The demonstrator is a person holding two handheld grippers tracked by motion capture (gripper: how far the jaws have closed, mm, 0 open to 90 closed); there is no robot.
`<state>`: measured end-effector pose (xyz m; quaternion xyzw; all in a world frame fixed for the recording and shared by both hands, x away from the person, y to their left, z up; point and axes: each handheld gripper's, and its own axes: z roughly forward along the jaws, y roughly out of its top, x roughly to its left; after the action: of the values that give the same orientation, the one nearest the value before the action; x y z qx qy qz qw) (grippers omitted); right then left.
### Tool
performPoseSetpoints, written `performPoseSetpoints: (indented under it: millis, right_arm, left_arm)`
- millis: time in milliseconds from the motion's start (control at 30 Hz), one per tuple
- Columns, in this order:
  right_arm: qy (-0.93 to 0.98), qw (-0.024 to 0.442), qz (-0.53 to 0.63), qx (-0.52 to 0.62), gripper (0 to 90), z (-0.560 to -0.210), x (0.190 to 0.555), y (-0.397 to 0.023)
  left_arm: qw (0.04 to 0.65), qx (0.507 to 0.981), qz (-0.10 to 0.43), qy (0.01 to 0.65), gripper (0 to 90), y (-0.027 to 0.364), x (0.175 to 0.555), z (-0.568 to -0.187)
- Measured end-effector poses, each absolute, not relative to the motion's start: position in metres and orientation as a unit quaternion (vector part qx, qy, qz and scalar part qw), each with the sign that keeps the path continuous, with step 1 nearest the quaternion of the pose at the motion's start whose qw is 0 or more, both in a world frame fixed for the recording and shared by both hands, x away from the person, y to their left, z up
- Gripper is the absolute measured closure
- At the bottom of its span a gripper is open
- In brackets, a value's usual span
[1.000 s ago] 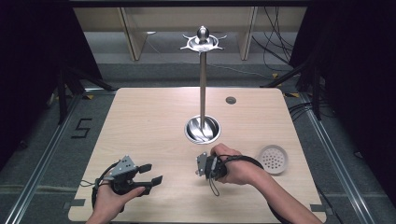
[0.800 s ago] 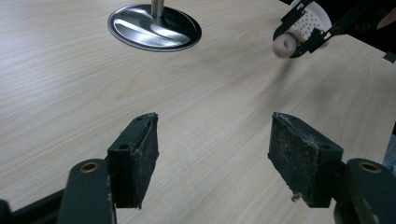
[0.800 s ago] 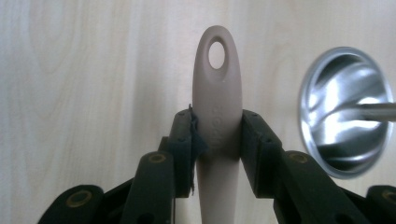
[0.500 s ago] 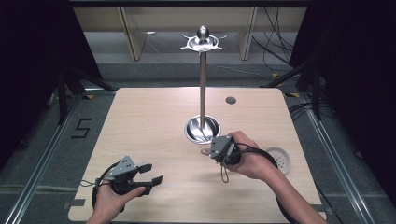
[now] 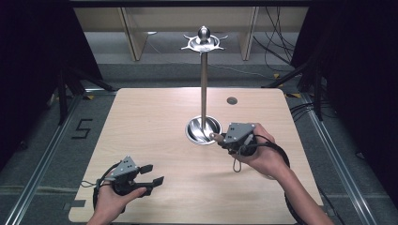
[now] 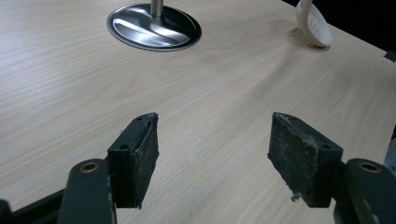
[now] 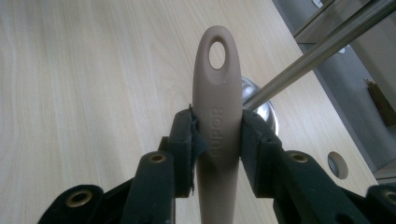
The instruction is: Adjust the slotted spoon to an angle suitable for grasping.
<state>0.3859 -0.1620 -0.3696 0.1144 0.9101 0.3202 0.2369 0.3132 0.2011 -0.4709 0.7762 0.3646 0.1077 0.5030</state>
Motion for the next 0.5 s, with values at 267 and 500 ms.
performPoseSetpoints:
  millis: [267,500]
  right_arm:
    - [0.888,0.258,0.356,0.130,68.2,-0.364,0.387,-0.170]
    - [0.862,0.274,0.394,0.165,68.2,-0.357,0.387,-0.178]
  left_arm:
    - [0.504,0.776,0.109,0.364,32.3,0.201,0.313,-0.471]
    - [0.504,0.776,0.109,0.364,32.3,0.201,0.314,-0.471]
